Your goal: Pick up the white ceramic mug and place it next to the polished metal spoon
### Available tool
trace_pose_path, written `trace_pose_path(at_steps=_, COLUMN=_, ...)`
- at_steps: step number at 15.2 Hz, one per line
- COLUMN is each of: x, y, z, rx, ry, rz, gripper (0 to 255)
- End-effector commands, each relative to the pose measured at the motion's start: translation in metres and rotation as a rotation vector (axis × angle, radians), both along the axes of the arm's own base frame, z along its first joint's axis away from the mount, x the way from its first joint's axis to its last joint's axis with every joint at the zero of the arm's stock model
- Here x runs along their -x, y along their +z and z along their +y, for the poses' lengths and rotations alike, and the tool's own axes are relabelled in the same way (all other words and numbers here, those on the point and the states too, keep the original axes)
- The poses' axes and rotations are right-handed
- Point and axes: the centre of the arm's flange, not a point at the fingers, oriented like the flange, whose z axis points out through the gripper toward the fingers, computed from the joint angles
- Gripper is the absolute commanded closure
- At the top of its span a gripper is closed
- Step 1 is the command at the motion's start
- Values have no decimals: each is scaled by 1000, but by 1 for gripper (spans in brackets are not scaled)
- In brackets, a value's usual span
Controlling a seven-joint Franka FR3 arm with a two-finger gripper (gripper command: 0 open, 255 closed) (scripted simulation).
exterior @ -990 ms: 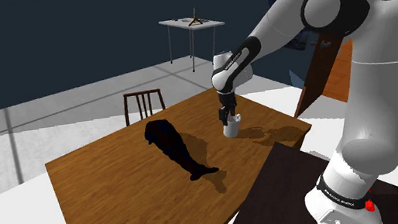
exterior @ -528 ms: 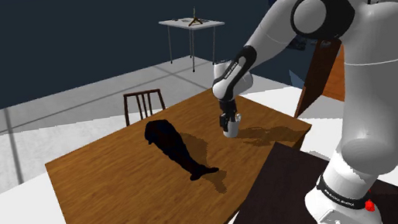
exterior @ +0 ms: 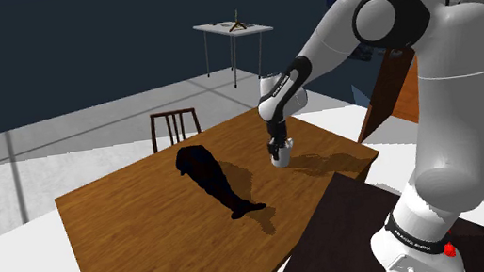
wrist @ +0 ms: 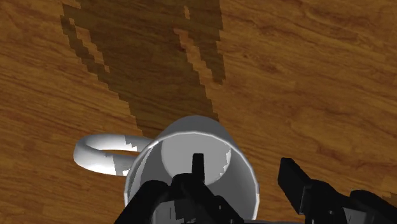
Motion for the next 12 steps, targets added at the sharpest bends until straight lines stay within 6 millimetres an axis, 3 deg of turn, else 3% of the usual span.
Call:
trace_pose_path(at_steps=1, x=0, y=0, z=0, rx=0, ry=0, rz=0, gripper=255)
trace_pose_path(at_steps=9, x=0, y=0, z=0, rx=0, ry=0, rz=0, gripper=255)
trace_pose_path(at_steps=12, x=0, y=16, z=0, rx=0, ry=0, rz=0, gripper=255)
